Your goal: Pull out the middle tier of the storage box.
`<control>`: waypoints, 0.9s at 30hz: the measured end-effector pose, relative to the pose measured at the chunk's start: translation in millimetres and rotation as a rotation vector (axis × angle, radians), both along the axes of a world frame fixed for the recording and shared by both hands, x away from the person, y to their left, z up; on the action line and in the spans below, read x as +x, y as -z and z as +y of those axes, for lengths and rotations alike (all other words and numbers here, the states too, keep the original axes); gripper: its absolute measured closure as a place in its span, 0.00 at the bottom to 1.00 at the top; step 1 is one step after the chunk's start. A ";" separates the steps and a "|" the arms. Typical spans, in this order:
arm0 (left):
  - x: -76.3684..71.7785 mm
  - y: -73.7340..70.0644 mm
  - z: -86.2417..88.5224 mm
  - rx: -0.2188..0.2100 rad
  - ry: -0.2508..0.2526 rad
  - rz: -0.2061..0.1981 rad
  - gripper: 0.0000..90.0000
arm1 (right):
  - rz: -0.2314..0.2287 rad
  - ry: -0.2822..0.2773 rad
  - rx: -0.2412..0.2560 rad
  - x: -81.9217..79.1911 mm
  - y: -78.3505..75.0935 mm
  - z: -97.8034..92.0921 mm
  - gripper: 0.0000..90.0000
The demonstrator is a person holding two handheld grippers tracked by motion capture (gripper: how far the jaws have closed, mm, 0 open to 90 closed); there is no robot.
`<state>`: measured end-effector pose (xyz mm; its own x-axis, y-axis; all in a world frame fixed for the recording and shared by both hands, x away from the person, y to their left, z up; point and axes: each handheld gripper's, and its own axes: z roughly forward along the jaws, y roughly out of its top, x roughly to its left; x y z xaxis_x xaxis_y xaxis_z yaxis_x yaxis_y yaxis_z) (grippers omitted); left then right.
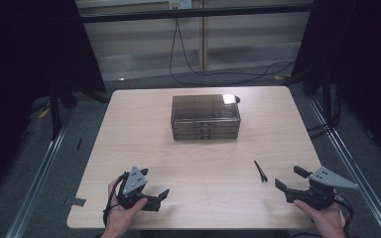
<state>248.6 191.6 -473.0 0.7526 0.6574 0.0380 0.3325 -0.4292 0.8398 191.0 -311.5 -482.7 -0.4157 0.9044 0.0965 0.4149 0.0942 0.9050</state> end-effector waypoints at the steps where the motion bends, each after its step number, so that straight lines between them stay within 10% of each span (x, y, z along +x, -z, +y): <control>1: 0.3 0.4 -0.5 -0.001 0.002 0.000 0.03 | -0.003 0.004 -0.003 -0.2 -0.4 0.2 0.16; 27: -4.5 0.1 -8.3 0.028 -0.027 -0.062 0.04 | 0.032 -0.040 -0.022 3.0 -2.7 6.2 0.21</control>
<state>244.0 183.3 -473.1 0.7302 0.6754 0.1030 0.2915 -0.4444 0.8471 194.1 -305.4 -480.0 -0.4490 0.8890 0.0906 0.4389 0.1311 0.8889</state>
